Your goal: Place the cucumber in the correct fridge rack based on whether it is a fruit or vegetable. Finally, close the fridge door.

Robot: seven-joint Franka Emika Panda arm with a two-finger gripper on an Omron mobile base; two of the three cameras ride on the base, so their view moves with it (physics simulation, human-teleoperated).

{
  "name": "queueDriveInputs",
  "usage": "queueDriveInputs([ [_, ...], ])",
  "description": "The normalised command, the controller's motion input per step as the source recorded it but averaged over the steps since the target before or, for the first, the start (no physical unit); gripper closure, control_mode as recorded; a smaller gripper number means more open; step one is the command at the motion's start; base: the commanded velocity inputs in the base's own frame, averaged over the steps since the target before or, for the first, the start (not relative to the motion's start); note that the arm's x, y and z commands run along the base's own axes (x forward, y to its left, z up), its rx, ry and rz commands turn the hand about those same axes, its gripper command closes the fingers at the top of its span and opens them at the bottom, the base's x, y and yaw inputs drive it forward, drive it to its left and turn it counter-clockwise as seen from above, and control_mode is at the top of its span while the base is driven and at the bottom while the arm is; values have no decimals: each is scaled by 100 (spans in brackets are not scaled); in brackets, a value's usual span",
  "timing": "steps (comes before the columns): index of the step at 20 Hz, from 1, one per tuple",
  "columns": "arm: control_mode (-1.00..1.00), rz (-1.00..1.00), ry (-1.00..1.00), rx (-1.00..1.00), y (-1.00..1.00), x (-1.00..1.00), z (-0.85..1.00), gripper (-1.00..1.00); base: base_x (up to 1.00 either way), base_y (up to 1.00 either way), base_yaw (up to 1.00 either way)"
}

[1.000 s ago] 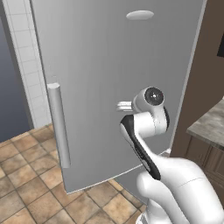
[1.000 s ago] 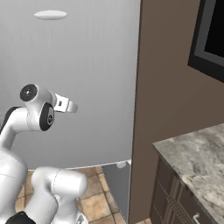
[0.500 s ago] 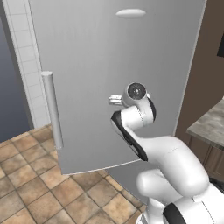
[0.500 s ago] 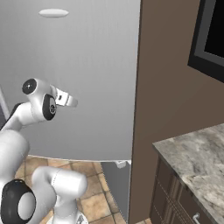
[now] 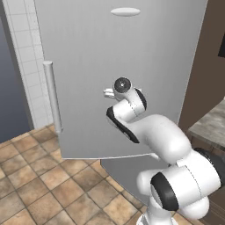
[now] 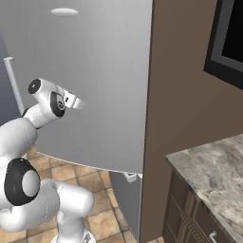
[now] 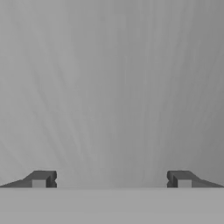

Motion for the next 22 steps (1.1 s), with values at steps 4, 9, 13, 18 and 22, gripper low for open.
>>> queueDriveInputs([
  [4, -100, -13, 0, 0, 0, 52, -4, -100, 0, 0, 0],
  [9, -100, -14, 0, 0, -3, 43, -8, -100, 0, 0, 0],
  [13, -100, -15, 0, 0, -11, 37, -9, -100, 0, 0, 0],
  [18, -100, -16, 0, 0, -20, 34, -10, -100, 0, 0, 0],
  [22, -100, -14, 0, 0, -29, 27, -8, -100, 0, 0, 0],
])
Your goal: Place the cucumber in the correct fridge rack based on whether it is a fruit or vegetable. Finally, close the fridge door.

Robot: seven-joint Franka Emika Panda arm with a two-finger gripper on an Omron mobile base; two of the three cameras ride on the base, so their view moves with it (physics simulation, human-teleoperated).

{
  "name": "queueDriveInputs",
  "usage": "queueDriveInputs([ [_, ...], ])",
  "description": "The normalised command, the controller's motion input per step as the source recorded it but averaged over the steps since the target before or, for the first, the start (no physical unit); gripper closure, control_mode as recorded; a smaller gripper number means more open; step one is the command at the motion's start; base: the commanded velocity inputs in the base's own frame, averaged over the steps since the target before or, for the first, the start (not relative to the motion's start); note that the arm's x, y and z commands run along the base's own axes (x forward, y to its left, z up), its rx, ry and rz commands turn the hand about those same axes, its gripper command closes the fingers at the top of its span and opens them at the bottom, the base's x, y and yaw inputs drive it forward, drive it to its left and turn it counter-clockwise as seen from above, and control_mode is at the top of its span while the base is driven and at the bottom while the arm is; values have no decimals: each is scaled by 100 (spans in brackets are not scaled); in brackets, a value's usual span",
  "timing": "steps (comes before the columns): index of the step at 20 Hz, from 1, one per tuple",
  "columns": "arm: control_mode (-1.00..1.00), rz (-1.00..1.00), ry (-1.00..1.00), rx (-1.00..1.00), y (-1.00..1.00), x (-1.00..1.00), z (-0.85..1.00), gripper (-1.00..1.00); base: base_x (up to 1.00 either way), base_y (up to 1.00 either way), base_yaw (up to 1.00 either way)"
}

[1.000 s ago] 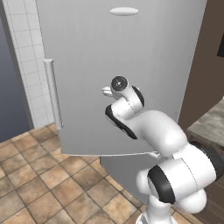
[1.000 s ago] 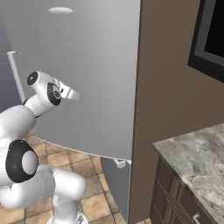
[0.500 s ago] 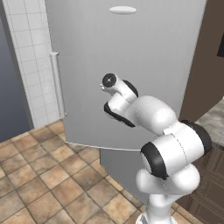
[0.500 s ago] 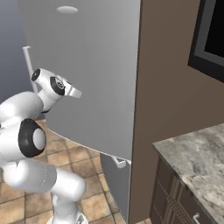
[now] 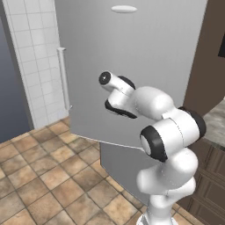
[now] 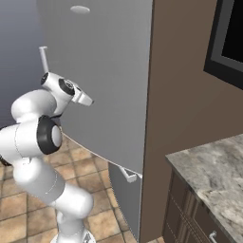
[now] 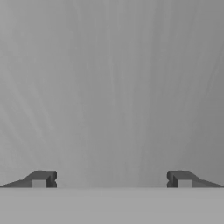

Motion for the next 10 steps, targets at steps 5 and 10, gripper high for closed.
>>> queueDriveInputs([
  [5, -100, -12, -1, 1, -46, 21, -11, -100, 0, 0, 0],
  [10, -100, -11, -3, 1, -56, 17, -16, -100, 0, 0, 0],
])
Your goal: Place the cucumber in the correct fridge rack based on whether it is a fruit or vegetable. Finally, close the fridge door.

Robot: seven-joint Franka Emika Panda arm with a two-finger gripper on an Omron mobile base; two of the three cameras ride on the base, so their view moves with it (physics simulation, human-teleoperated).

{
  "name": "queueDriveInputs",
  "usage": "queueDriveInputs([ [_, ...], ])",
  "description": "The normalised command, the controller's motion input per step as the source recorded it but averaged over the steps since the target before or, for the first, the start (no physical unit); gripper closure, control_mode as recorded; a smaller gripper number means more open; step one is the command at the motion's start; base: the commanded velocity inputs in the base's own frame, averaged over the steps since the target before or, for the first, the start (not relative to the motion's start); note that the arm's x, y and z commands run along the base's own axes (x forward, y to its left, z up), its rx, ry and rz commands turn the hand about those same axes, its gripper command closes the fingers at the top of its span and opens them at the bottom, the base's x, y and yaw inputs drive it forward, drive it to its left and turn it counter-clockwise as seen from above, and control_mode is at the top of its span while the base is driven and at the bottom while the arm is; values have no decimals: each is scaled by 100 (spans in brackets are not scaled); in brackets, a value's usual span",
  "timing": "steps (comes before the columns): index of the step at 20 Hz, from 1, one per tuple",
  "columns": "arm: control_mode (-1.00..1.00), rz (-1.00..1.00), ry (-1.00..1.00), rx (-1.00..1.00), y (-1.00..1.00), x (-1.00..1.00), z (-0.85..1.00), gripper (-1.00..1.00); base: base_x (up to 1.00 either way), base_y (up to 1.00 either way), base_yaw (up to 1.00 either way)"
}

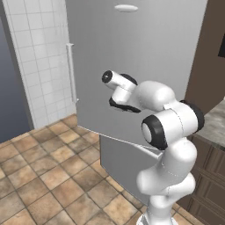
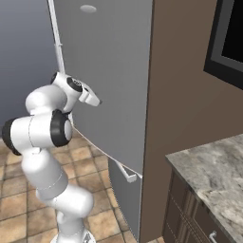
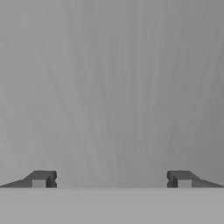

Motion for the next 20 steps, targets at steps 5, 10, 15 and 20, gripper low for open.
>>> queueDriveInputs([
  [5, -100, -9, -5, 1, -63, 7, -18, -100, 0, 0, 0],
  [10, -100, -9, -4, 1, -69, 2, -19, -100, 0, 0, 0],
  [15, -100, -10, -4, 2, -71, 2, -18, -100, 0, 0, 0],
  [20, -100, -10, -4, 2, -68, 2, -17, -100, 0, 0, 0],
])
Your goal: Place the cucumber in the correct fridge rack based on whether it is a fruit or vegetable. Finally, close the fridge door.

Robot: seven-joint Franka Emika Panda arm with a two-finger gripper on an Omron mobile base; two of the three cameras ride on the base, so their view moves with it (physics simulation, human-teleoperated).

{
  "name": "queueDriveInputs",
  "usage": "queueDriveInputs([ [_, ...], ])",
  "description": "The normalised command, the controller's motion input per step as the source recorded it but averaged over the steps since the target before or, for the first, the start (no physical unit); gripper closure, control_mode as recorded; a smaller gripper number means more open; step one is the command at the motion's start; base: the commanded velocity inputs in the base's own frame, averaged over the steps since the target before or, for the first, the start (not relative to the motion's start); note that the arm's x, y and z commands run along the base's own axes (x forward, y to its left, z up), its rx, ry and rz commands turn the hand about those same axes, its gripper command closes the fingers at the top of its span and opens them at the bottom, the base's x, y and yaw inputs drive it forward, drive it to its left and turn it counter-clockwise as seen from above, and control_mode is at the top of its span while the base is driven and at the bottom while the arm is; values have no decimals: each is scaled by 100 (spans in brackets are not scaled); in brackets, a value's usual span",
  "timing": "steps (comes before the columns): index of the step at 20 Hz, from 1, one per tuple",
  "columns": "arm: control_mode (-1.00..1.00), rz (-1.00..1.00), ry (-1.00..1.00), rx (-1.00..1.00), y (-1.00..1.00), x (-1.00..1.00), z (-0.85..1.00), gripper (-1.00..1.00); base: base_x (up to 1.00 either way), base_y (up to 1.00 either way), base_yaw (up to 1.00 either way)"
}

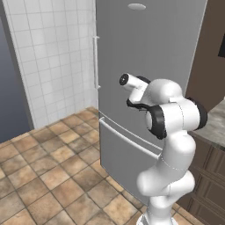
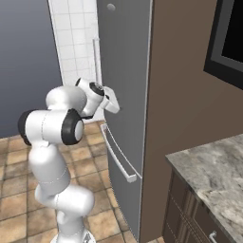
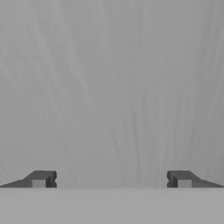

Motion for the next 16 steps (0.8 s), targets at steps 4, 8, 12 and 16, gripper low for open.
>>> queueDriveInputs([
  [4, -100, -10, -4, 2, -68, 0, -19, -100, 0, 0, 0],
  [8, -100, -9, -4, 2, -65, 0, -20, -100, 0, 0, 0],
  [12, -100, -9, -4, 2, -64, 0, -21, -100, 0, 0, 0],
  [16, -100, -8, -3, 2, -61, 0, -20, -100, 0, 0, 0],
])
